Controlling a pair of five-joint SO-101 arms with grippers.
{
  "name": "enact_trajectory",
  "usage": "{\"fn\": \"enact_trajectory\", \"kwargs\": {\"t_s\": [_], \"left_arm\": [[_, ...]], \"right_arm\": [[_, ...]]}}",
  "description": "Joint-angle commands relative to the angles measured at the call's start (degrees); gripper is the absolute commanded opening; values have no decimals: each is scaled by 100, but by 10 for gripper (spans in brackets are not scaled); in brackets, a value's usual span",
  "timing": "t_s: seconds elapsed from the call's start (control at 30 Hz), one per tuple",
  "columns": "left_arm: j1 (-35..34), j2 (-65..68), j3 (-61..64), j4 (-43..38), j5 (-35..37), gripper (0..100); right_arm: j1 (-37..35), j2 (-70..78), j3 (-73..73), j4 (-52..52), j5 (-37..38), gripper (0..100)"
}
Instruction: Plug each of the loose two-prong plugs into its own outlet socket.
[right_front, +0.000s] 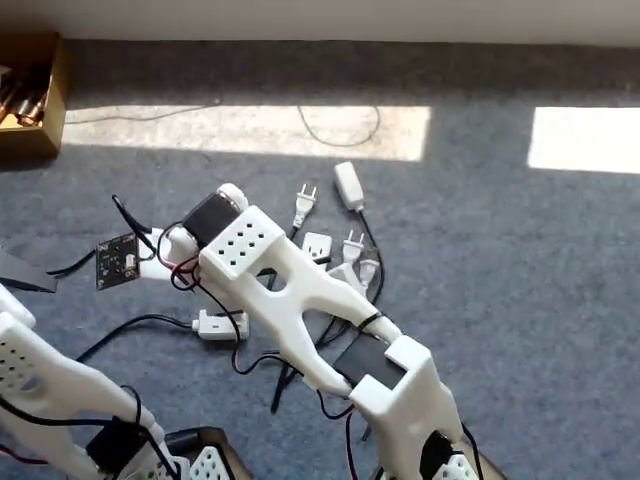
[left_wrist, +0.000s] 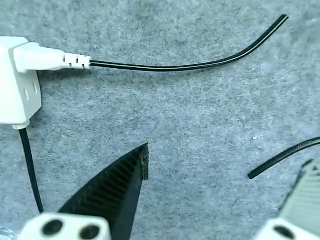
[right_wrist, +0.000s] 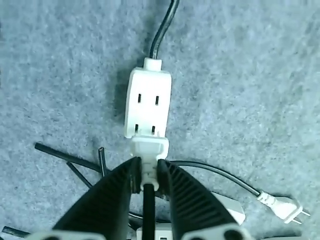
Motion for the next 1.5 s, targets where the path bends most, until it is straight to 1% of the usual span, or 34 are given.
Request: {"fn": "enact_trajectory", "kwargs": {"t_s": [0.0, 0.27, 0.57, 0.77, 0.93, 1.17, 1.27, 1.4, 1.47], "left_arm": [[-40, -31, -224, 53, -44, 433], [-40, -31, -224, 53, -44, 433], [-40, -31, -215, 53, -44, 433], [-101, -31, -215, 53, -44, 433], [-171, -40, -224, 53, -44, 434], [-180, -31, -224, 53, -44, 434], [-180, -31, -224, 53, -44, 434], [-180, -31, -224, 53, -44, 435], [-163, -40, -224, 53, -44, 435]], "right_arm": [[-48, -110, 13, -145, -132, 6], [-66, -127, 620, -549, -132, 6], [-145, -127, 664, -541, -167, 6], [-365, -127, 866, -549, -176, 6], [-268, -154, 1314, -760, -176, 6], [-251, -145, 1332, -752, -185, 6], [-92, -127, 1525, -1068, -229, 6], [189, -127, 2062, -1754, -510, 6], [215, -145, 2211, -1851, -686, 6]]}}
